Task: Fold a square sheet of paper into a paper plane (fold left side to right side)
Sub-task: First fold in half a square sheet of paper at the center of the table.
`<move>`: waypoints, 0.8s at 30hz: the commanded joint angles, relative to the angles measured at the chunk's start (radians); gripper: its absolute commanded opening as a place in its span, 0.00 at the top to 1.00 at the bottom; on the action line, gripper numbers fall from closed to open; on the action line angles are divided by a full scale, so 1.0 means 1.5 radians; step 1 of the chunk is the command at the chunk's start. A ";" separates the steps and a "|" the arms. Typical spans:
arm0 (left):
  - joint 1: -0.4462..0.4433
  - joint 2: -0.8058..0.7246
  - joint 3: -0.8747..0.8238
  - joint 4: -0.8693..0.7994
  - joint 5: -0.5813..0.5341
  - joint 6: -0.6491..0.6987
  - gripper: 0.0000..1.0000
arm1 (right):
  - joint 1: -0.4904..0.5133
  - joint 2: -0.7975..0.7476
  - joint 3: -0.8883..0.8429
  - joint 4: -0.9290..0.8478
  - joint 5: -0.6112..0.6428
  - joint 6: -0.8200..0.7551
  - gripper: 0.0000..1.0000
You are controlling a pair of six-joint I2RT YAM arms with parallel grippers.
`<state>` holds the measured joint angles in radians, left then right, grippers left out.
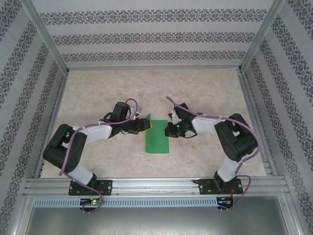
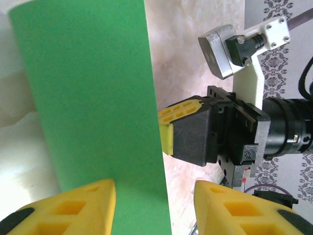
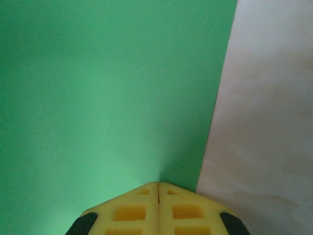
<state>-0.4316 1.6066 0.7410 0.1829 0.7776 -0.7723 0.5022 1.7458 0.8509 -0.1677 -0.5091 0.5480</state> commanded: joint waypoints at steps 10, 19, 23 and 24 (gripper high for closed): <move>-0.047 0.080 0.061 -0.015 -0.039 0.014 0.59 | 0.008 0.016 -0.015 0.036 -0.026 0.020 1.00; -0.066 0.106 0.092 -0.067 -0.069 0.038 0.86 | 0.008 0.006 -0.016 0.046 -0.034 0.023 1.00; -0.072 0.109 0.100 -0.083 -0.077 0.047 0.95 | 0.008 -0.004 -0.018 0.053 -0.034 0.026 1.00; -0.073 0.110 0.102 -0.087 -0.078 0.050 0.96 | 0.008 -0.007 -0.019 0.055 -0.034 0.027 1.00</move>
<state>-0.5266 1.7618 0.8646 0.1043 0.6792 -0.7280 0.5022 1.7531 0.8413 -0.1070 -0.5404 0.5781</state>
